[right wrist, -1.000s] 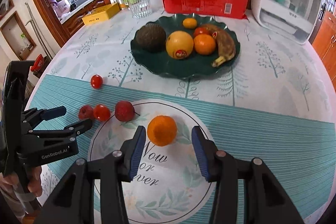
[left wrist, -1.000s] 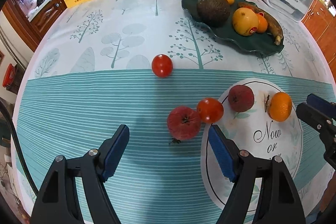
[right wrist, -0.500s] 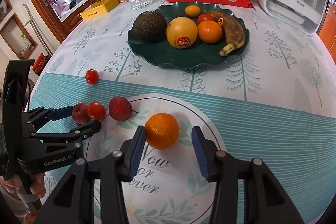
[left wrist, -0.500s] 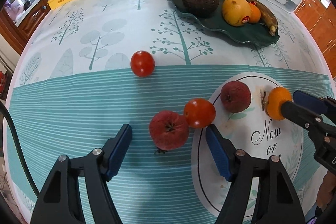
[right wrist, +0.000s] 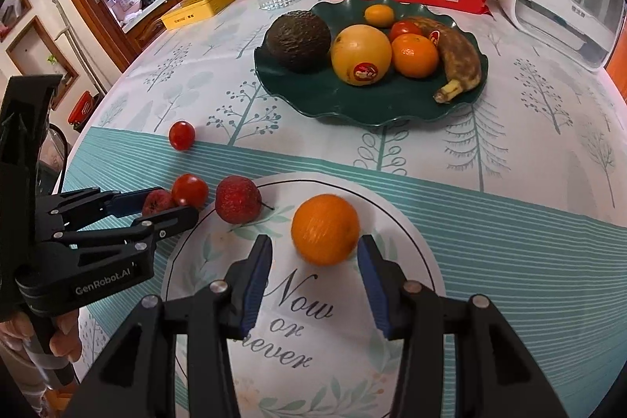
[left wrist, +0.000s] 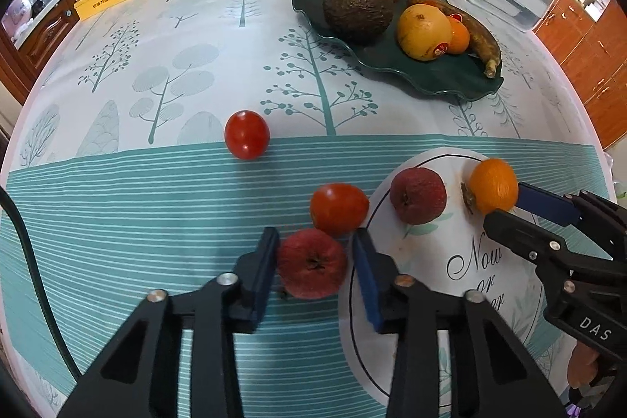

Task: Organize fruits
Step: 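Grasp the red apple with the left gripper while the right gripper grasps the large orange, then lift the red apple and large orange and carry both to the green plate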

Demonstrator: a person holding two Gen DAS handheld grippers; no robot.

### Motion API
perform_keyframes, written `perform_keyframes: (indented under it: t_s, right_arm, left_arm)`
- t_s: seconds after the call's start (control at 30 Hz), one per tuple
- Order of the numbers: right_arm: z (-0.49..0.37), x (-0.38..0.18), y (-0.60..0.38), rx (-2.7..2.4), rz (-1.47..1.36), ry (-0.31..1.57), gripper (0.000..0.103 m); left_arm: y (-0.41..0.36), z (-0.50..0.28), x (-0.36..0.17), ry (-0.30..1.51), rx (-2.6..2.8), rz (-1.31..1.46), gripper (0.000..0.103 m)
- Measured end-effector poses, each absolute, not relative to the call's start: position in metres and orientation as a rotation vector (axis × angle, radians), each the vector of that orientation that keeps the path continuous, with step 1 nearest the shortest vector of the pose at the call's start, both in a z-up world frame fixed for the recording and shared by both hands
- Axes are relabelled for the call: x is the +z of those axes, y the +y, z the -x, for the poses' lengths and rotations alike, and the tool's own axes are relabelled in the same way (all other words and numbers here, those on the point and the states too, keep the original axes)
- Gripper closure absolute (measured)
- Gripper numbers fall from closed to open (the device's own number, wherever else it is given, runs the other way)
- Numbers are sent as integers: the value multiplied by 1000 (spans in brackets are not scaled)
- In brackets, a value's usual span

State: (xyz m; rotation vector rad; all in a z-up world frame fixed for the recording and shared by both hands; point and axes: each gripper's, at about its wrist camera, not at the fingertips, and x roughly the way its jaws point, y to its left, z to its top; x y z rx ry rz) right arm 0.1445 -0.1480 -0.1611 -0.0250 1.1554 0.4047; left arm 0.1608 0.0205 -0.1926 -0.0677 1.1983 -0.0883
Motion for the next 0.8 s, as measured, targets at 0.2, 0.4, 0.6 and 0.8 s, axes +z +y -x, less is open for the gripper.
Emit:
perform_keyframes:
  t_s: [0.2,0.4,0.6,0.8]
  right_arm:
    - [-147,-165,-149,408,5,1172,57]
    - [-151,-167,-149,413,-8,1182,57]
    - [-156,-172,-148,389,-16,1192,57]
    - [-160,-178,-148,351,-21,1180,64]
  left_arm:
    - [24,-157,-191,1198,-84,90,71]
    - [28,-149,-189,1198,-79,90,71]
    - [32,-141,-185,1198,-76,109,72]
    - [31,-132,-180,1194,-78,108,72]
